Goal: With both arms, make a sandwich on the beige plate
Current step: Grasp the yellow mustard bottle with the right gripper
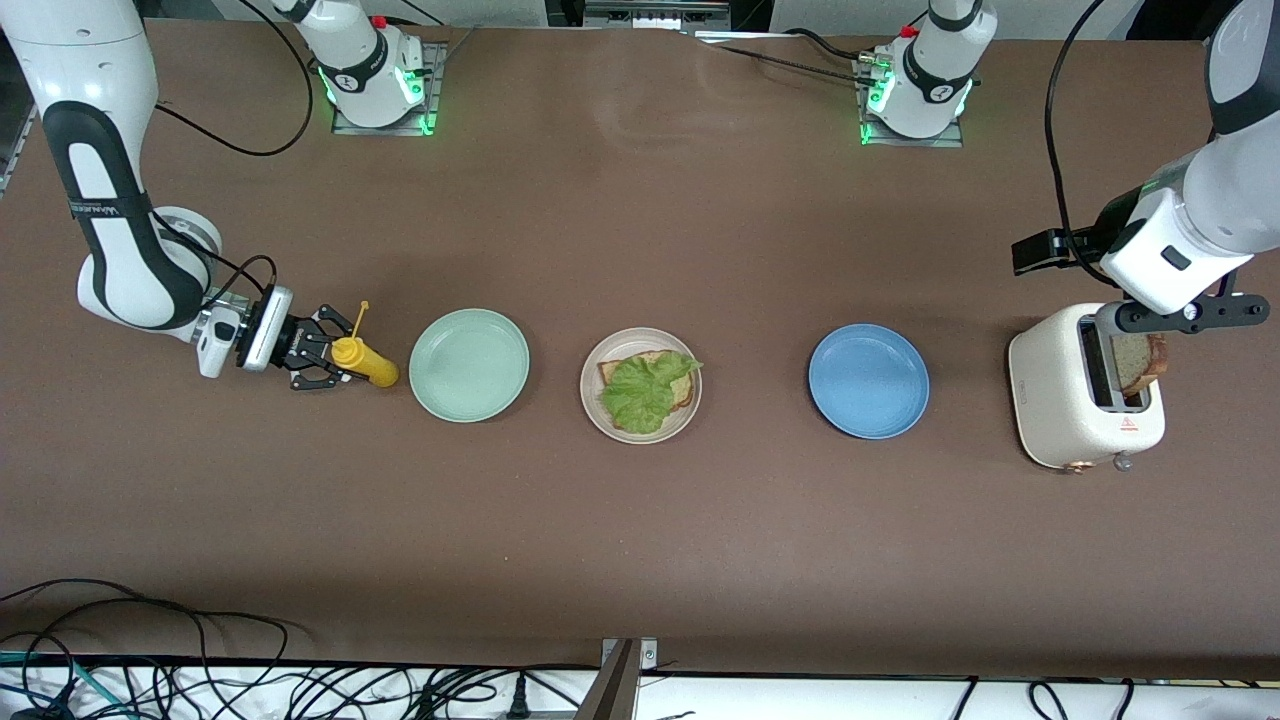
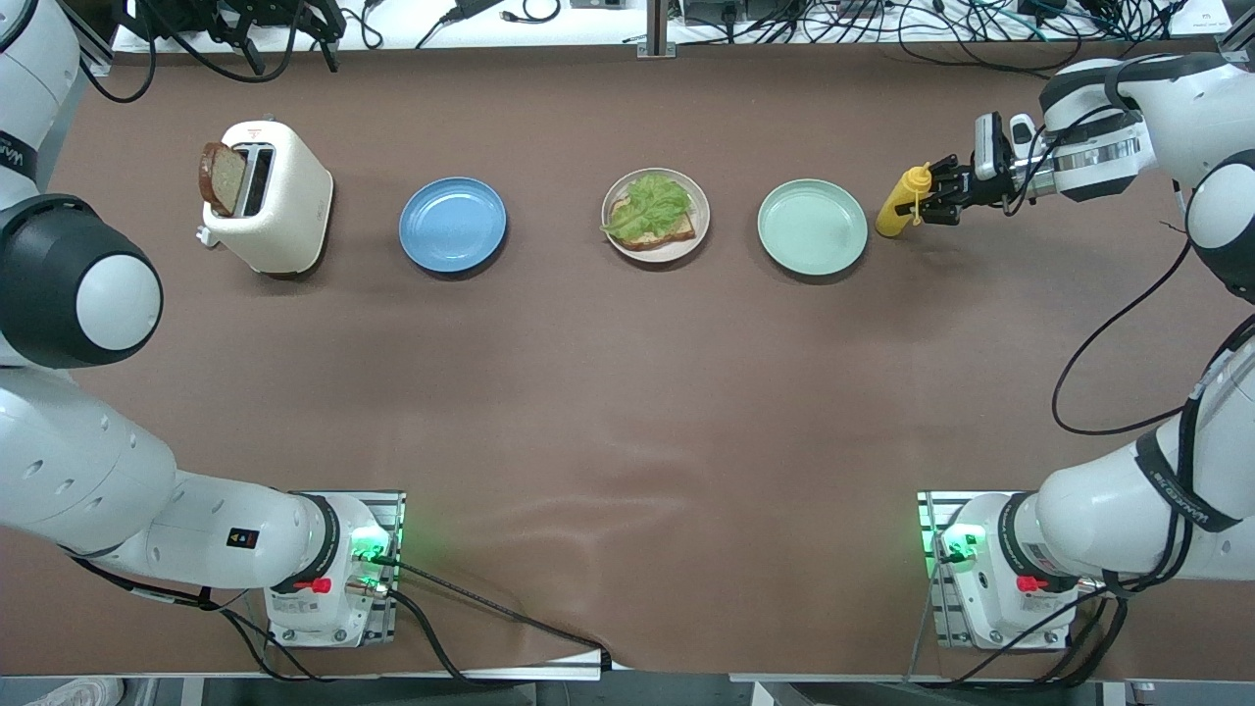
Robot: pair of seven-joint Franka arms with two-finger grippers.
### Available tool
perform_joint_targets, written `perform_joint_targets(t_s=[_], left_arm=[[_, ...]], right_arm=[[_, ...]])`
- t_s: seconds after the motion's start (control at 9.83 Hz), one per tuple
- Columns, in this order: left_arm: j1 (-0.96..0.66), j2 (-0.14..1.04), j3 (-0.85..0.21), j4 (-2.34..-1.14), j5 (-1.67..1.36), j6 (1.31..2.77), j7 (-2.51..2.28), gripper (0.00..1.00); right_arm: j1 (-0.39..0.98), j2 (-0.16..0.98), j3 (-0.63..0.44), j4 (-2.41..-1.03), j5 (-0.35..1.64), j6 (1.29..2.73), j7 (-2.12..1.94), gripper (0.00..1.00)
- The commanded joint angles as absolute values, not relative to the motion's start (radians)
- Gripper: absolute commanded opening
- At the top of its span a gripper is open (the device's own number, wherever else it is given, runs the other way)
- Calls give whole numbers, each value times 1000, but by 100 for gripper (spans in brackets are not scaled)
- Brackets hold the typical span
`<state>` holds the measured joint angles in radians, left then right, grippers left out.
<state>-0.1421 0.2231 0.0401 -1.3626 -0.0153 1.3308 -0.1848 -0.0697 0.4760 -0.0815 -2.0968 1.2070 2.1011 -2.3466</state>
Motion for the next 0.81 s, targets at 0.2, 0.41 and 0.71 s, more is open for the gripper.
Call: perform_joint_targets(t_s=[0.2,0.41,0.71], left_arm=[[-143,244,41,-1350,4,1347,-189,100],[-141,247,41,-1350,11,1361,-189,100],[-150,248,40,-1350,43,1361,-187,100]], right_arm=[[-68,416,-54,-2011,1022,2102,-2060,2],[-66,375,-9,-1947,835,2103,-1822,1],[-66,336,101,-1847,530,2103,-1465,1]])
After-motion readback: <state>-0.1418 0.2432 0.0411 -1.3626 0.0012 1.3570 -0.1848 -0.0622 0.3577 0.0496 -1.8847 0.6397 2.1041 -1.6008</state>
